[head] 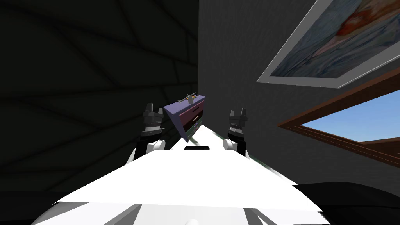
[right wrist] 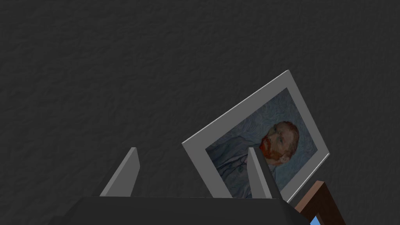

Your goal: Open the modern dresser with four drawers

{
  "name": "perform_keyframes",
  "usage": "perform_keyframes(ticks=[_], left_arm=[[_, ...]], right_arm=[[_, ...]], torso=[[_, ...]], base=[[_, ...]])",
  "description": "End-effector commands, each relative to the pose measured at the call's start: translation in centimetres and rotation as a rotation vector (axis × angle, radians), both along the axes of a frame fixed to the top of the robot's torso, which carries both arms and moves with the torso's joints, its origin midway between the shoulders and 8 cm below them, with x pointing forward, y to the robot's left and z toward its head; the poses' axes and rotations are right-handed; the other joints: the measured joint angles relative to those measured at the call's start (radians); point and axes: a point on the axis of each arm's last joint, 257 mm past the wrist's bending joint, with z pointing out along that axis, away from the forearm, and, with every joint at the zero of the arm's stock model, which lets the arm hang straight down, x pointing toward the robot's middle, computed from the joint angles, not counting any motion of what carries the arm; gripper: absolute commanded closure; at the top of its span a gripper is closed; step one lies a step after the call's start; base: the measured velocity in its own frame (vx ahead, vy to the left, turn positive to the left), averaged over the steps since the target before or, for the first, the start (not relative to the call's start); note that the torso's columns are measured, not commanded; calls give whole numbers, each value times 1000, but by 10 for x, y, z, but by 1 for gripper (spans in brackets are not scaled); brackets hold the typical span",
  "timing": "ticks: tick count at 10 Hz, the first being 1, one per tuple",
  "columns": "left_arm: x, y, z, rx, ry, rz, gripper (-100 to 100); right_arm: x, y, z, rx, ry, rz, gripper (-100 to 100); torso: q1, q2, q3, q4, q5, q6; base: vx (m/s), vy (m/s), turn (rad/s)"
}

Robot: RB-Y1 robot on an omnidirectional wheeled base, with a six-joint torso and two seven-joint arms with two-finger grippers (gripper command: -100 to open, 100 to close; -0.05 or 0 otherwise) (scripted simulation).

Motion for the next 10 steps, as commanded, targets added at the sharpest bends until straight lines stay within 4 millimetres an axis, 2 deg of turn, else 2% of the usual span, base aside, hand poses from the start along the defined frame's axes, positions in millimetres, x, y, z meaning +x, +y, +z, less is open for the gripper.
perform_keyframes(ticks=[1, 9, 10], left_arm=[[0, 0, 0, 0, 0, 0, 0], [0, 0, 0, 0, 0, 0, 0], [4, -4, -3, 20, 15, -18, -100]], right_arm=[[0, 0, 0, 0, 0, 0, 0], [0, 0, 0, 0, 0, 0, 0], [0, 0, 0, 0, 0, 0, 0]], torso=[[0, 40, -82, 41, 0, 0], [0, 618, -1234, 617, 0, 0], [0, 691, -1382, 691, 0, 0]], base=[[0, 0, 0], [0, 0, 0], [23, -5, -37]])
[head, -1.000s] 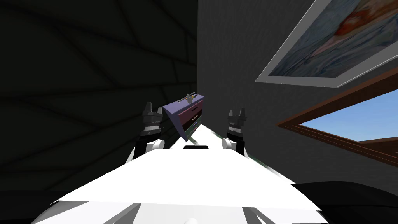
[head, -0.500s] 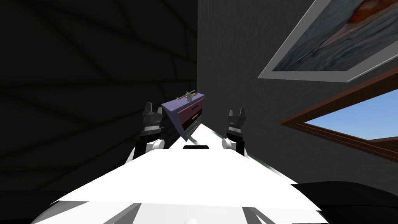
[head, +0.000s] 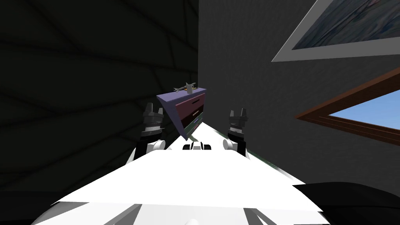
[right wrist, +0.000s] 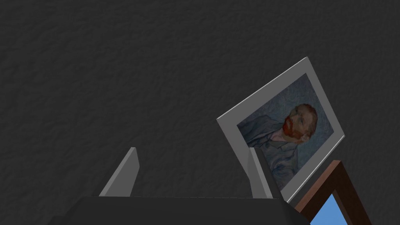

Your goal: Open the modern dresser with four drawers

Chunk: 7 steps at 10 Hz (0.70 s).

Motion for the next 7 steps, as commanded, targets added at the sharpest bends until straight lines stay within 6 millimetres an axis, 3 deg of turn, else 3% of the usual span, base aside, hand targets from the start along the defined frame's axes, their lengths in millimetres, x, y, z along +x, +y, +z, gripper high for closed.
perform_keyframes(ticks=[1, 7], left_arm=[[9, -7, -8, 30, 34, -33, -100], [47, -24, -62, -25, 183, -95, -100]], right_arm=[[0, 0, 0, 0, 1, 0, 0], [0, 0, 0, 0, 1, 0, 0]], torso=[[0, 33, -69, 33, 0, 0], [1, 47, -94, 47, 0, 0]], base=[[47, -18, -66], [114, -40, -115]])
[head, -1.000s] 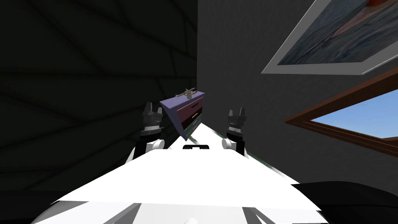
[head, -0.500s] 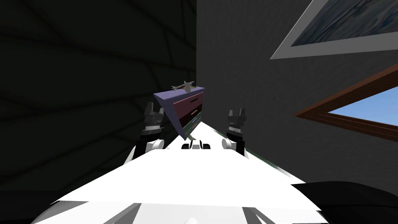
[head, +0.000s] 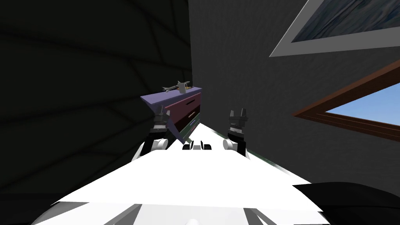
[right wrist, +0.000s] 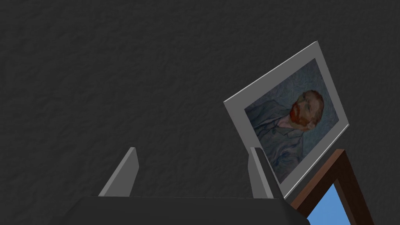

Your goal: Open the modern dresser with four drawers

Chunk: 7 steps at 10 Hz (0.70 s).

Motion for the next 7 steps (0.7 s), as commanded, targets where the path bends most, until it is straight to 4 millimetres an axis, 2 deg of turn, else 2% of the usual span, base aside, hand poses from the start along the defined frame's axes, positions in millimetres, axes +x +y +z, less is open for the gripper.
perform_keyframes(ticks=[1, 4, 7], left_arm=[[13, -7, -24, -29, 64, -20, -100], [31, -19, -54, -56, 145, -49, -100], [44, -30, -79, -75, 213, -73, -100]], right_arm=[[0, 0, 0, 0, 0, 0, 0], [0, 0, 0, 0, 0, 0, 0], [0, 0, 0, 0, 0, 0, 0]], torso=[[0, -2, -2, -1, 0, 1], [-1, -3, -2, -1, 0, 0], [-2, 3, 2, 1, 0, 0]], base=[[89, -46, -89], [141, -38, -120], [92, -30, -95]])
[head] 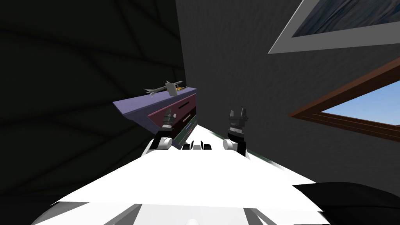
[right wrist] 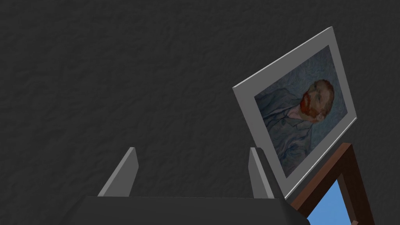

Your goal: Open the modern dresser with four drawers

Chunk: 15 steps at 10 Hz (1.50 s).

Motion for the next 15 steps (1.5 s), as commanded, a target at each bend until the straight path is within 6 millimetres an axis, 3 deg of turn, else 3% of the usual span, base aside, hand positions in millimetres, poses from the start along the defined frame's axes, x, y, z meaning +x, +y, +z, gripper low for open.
perform_keyframes(ticks=[1, 2, 6, 7, 11, 13, 14, 15], left_arm=[[12, -12, -20, -15, 60, -22, -100], [16, -16, -28, -20, 81, -29, -100], [12, -13, -15, -17, 67, -24, -100], [13, -13, -21, -18, 69, -25, 100], [8, -17, -12, -17, 66, -27, 100], [8, -16, -11, -16, 65, -27, 100], [7, -15, -10, -18, 74, -29, -100], [7, -14, -10, -19, 76, -29, -100]], right_arm=[[0, 0, 0, 0, 0, 0, 0], [0, 0, 0, 0, 0, 0, 0], [0, 0, 0, 0, 0, 0, 0], [0, 0, 0, 0, 0, 0, 0], [0, 0, 0, 0, 0, 0, 0], [0, 0, 0, 0, 0, 0, 0], [0, 0, 0, 0, 0, 0, 0], [0, 0, 0, 0, 0, 0, 0]], torso=[[0, -2, -1, 0, 0, 0], [0, -3, -2, -1, 0, 0], [0, -5, -3, -1, 0, 0], [0, -2, -2, -1, 0, 0], [-8, -3, -2, -1, -2, 0], [-1, -4, -2, -1, -1, 0], [7, -5, -3, -2, 2, 0], [13, -8, -5, -2, 4, 0]], base=[[96, -29, -87], [89, -20, -94], [67, -4, -9], [-44, 1, 10], [-59, -120, 6], [-47, -143, 5], [43, 58, -6], [70, 147, -8]])
